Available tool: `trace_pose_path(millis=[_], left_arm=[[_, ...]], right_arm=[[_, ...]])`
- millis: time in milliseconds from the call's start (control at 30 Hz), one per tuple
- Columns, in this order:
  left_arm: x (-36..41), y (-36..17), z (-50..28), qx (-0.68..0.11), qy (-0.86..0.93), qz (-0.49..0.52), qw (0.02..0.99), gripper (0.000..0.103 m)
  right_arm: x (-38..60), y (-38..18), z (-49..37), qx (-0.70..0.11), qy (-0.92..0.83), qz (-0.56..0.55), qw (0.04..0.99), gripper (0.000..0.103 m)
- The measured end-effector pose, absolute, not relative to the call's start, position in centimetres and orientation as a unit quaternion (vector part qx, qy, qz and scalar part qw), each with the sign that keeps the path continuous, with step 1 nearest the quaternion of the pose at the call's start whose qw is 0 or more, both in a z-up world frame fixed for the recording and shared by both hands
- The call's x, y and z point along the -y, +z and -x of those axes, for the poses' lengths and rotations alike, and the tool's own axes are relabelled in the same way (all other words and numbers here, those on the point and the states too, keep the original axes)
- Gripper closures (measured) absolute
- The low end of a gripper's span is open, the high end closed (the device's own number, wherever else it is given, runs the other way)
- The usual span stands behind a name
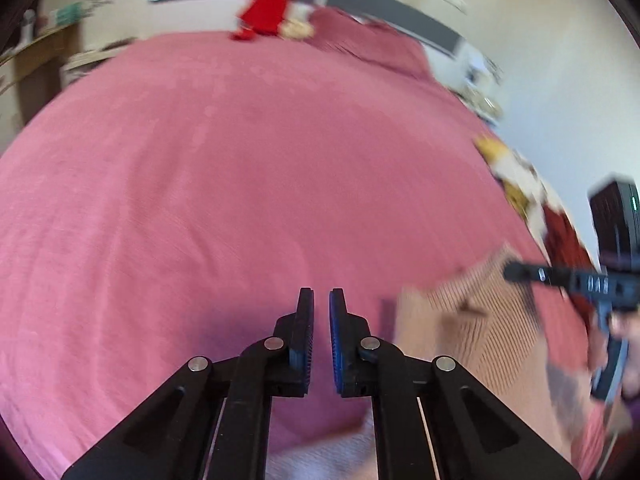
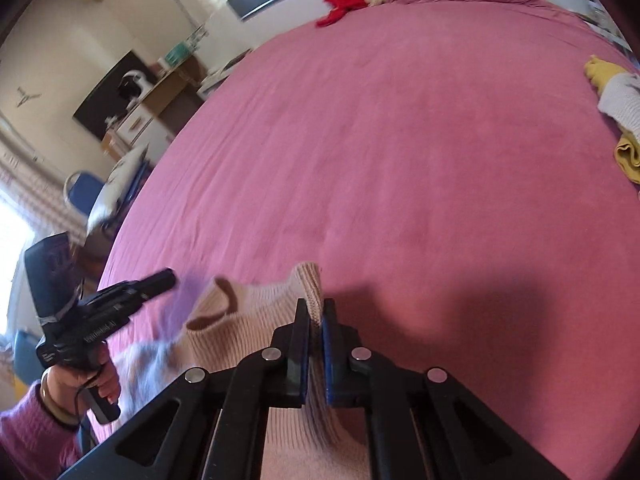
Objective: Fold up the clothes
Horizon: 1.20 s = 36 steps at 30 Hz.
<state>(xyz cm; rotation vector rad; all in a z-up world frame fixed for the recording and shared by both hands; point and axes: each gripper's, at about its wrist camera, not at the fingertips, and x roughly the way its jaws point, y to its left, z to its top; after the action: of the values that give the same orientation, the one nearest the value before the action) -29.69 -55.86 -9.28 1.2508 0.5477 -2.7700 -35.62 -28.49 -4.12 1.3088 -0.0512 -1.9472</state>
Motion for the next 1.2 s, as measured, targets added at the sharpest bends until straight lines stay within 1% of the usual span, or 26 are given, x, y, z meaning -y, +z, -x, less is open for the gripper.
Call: trace_pose_path(millis=[67, 100, 167, 200, 233, 267, 300, 333, 367, 433, 533, 600, 633, 667, 700, 733, 800, 833, 933, 1000, 1067, 1133, 1200], left_arm=[[56.2, -9.8, 29.4, -0.203, -0.895, -0.397, 0.005, 0.094], [56.1, -10.1, 29.3, -0.211, -0.894, -0.394, -0.008, 0.090], [55.4, -11.1, 29.0, -0.200, -0.889, -0.411, -0.025, 0.069], [54.9, -11.7, 28.8, -0.194, -0.884, -0.424, -0.036, 0.051], [54.5, -12.4, 28.6, -0.194, -0.877, -0.436, -0.053, 0.043], [54.1, -13.0, 28.5, -0.198, -0.870, -0.447, -0.069, 0.040], [53.9, -13.4, 28.5, -0.202, -0.863, -0.455, -0.082, 0.032], [53.8, -13.6, 28.4, -0.202, -0.862, -0.457, -0.091, 0.024], [53.7, -13.8, 28.2, -0.203, -0.860, -0.458, -0.100, 0.023], [53.1, -13.8, 28.4, -0.187, -0.858, -0.465, -0.108, 0.022], [52.0, -13.9, 29.2, -0.139, -0.856, -0.488, -0.101, 0.022], [50.7, -13.9, 29.7, -0.091, -0.858, -0.499, -0.082, 0.022], [50.0, -13.9, 30.0, -0.069, -0.859, -0.503, -0.065, 0.029], [49.5, -13.7, 30.0, -0.047, -0.862, -0.503, -0.046, 0.041], [49.4, -13.4, 30.0, -0.032, -0.867, -0.496, -0.027, 0.075], [49.4, -12.9, 30.0, -0.030, -0.872, -0.488, -0.010, 0.096], [50.5, -12.2, 29.9, -0.030, -0.880, -0.473, 0.027, 0.096], [51.4, -11.8, 29.7, -0.034, -0.884, -0.463, 0.045, 0.101], [54.9, -10.3, 29.4, -0.070, -0.896, -0.427, 0.102, 0.101], [57.6, -10.0, 29.2, -0.105, -0.893, -0.420, 0.122, 0.101], [59.3, -10.2, 28.9, -0.121, -0.891, -0.413, 0.142, 0.101], [59.1, -11.1, 29.0, -0.144, -0.889, -0.410, 0.145, 0.099], [58.3, -11.8, 29.1, -0.166, -0.887, -0.406, 0.143, 0.099]], right_arm=[[29.1, -4.1, 36.1, 0.006, -0.781, -0.500, 0.375, 0.099], [29.3, -4.7, 36.4, 0.005, -0.779, -0.506, 0.370, 0.099], [29.5, -6.6, 37.1, 0.015, -0.766, -0.531, 0.361, 0.099], [29.5, -7.7, 37.5, 0.027, -0.753, -0.546, 0.367, 0.098], [29.4, -8.6, 37.8, 0.044, -0.741, -0.557, 0.372, 0.095], [29.1, -9.2, 37.9, 0.065, -0.731, -0.564, 0.378, 0.092], [28.7, -9.7, 38.0, 0.090, -0.719, -0.569, 0.388, 0.081], [28.0, -10.0, 38.1, 0.114, -0.706, -0.573, 0.401, 0.077], [27.6, -10.2, 38.2, 0.128, -0.696, -0.579, 0.404, 0.077], [27.3, -10.4, 38.3, 0.125, -0.682, -0.593, 0.410, 0.076], [27.7, -10.4, 38.1, 0.086, -0.677, -0.595, 0.423, 0.075], [28.4, -10.5, 37.7, 0.057, -0.679, -0.591, 0.433, 0.075], [28.8, -10.6, 37.4, 0.040, -0.682, -0.587, 0.434, 0.075], [29.2, -10.6, 36.9, 0.020, -0.689, -0.581, 0.432, 0.076], [29.7, -10.5, 36.4, -0.006, -0.700, -0.574, 0.425, 0.093], [30.1, -10.2, 36.0, -0.031, -0.712, -0.565, 0.414, 0.097], [30.9, -9.5, 35.2, -0.075, -0.737, -0.544, 0.394, 0.099], [31.2, -8.8, 34.8, -0.088, -0.751, -0.526, 0.388, 0.099], [31.4, -7.0, 34.4, -0.103, -0.792, -0.478, 0.365, 0.100], [31.4, -7.1, 34.7, -0.105, -0.806, -0.467, 0.350, 0.100], [31.3, -7.7, 35.1, -0.105, -0.813, -0.464, 0.335, 0.100], [31.9, -9.3, 35.7, -0.097, -0.810, -0.484, 0.318, 0.100], [31.8, -10.2, 36.1, -0.062, -0.806, -0.495, 0.320, 0.097]])
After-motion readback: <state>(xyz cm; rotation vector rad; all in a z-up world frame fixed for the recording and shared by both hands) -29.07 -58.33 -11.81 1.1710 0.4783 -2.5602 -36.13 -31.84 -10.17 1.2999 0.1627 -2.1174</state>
